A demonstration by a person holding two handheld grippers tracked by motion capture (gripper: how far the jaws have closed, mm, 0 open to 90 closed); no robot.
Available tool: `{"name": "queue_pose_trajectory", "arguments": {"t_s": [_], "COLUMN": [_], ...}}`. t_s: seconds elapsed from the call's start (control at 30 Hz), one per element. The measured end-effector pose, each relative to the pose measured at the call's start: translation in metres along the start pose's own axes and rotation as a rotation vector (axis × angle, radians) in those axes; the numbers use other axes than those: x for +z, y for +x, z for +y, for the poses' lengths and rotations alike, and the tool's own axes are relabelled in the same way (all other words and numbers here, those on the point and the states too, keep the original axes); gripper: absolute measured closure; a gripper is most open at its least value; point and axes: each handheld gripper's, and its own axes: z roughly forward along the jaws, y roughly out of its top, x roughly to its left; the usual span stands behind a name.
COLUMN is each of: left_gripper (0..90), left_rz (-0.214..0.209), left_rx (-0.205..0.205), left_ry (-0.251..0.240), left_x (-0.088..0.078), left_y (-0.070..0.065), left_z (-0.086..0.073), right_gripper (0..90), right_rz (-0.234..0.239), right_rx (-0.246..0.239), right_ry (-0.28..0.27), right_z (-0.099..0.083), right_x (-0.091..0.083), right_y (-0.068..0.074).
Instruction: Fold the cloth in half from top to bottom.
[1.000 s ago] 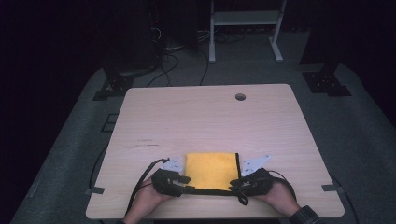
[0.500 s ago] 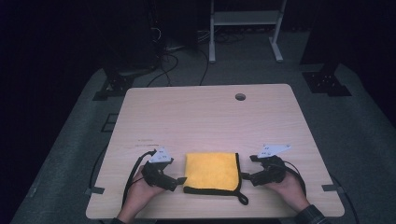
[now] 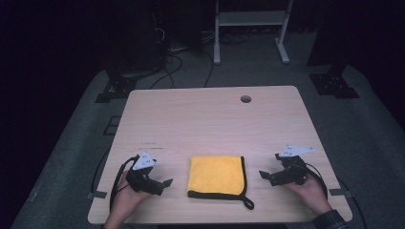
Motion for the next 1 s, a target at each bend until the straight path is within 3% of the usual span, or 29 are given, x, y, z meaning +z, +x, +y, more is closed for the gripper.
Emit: {"name": "queue_pose_trajectory", "arguments": {"t_s": [0.27,0.47,0.57,0.73,1.0], "left_gripper": [0.0,0.0,0.0,0.0,0.0], "left_rz": [0.045,0.042,0.048,0.041,0.039], "left_rx": [-0.016,-0.024,-0.020,-0.008,-0.007], "left_ry": [0.075,0.116,0.102,0.054,0.054], "left_x": [-0.004,0.001,0.000,-0.001,-0.001], "left_y": [0.012,0.018,0.019,0.021,0.021], "left_z": [-0.023,-0.036,-0.038,-0.044,-0.045], "right_gripper": [1.9,1.9,1.9,1.2,1.2], "right_rz": [-0.081,-0.131,-0.158,-0.160,-0.163], "right_rx": [0.049,0.060,0.050,0.042,0.048], "right_ry": [0.027,0.053,0.071,0.066,0.059], "right_z": [-0.021,-0.034,-0.039,-0.042,-0.043], "right_x": [-0.011,-0.017,-0.016,-0.015,-0.015], "right_y": [-0.025,-0.038,-0.042,-0.045,-0.044]}}
